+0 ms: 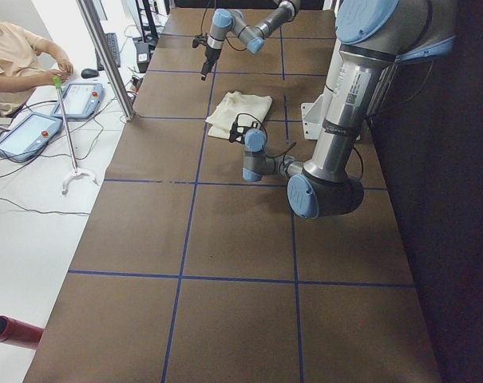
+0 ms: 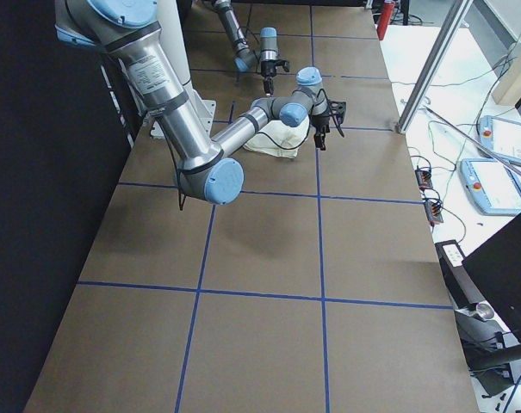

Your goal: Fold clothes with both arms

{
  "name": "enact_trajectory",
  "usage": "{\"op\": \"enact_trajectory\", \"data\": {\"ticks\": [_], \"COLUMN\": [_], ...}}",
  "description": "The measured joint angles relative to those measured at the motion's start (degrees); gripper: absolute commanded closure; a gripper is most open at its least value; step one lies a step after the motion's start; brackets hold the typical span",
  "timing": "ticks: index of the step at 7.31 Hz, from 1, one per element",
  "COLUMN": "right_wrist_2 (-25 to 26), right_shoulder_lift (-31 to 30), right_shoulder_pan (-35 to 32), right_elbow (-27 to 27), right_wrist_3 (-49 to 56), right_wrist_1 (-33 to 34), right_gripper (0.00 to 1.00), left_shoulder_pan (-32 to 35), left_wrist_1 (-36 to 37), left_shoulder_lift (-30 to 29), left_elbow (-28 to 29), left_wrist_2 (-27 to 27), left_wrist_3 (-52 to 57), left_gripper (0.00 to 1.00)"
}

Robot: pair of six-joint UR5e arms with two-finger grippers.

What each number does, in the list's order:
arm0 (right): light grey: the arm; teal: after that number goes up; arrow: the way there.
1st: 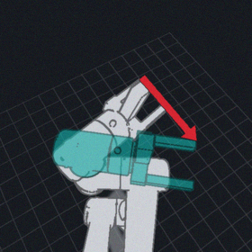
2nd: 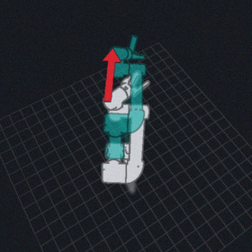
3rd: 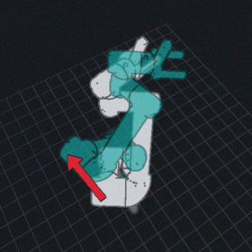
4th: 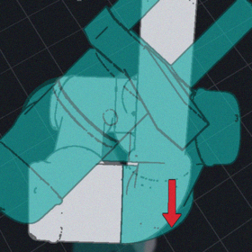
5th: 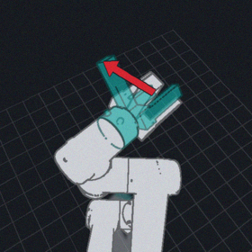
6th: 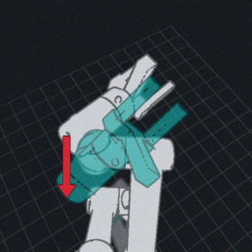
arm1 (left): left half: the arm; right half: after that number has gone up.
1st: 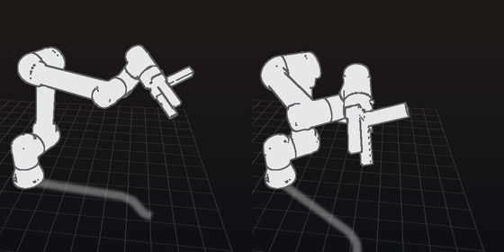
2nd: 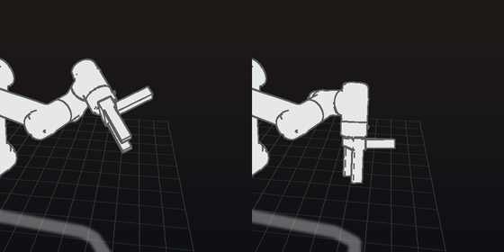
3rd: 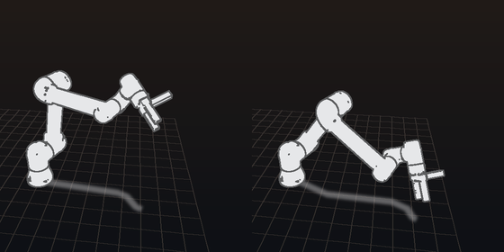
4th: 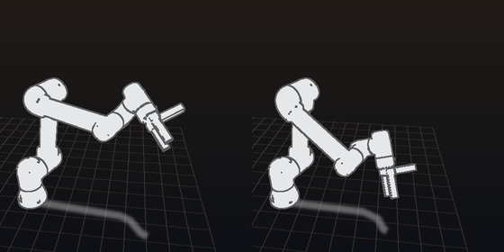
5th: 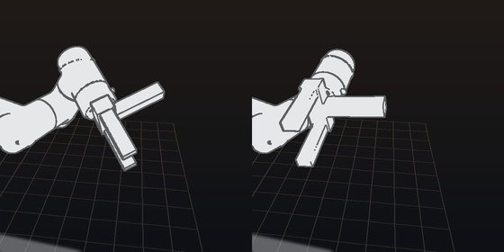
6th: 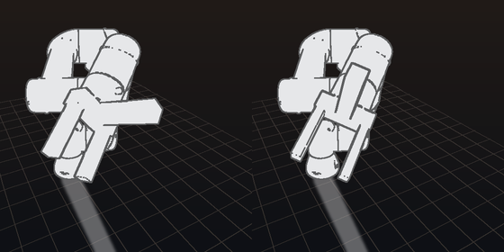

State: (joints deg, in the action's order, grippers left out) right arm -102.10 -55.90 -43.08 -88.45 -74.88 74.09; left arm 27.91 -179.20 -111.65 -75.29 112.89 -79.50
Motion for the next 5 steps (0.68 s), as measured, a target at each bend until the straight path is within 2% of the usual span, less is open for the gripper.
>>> {"op": "enact_trajectory", "data": {"ticks": [1, 2, 5], "right_wrist_2": [-0.02, -0.07, -1.19], "right_shoulder_lift": [-0.05, -0.12, -0.43], "right_shoulder_pan": [-0.04, -0.05, -0.36], "right_elbow": [-0.14, -0.22, -0.25], "right_wrist_3": [0.00, 0.02, 0.18], "right_wrist_1": [0.00, 0.00, 0.27], "right_gripper": [0.00, 0.00, 0.00], "left_shoulder_pan": [-0.02, -0.02, 1.84], "left_wrist_1": [-0.05, -0.17, -0.13], "left_shoulder_lift": [0.33, 0.55, 0.80], "left_elbow": [-0.07, -0.18, -1.44], "left_wrist_2": [-0.03, 0.13, 1.66], "left_wrist_3": [-0.01, 0.12, 1.75], "left_gripper": [0.58, 0.01, 0.00]}}
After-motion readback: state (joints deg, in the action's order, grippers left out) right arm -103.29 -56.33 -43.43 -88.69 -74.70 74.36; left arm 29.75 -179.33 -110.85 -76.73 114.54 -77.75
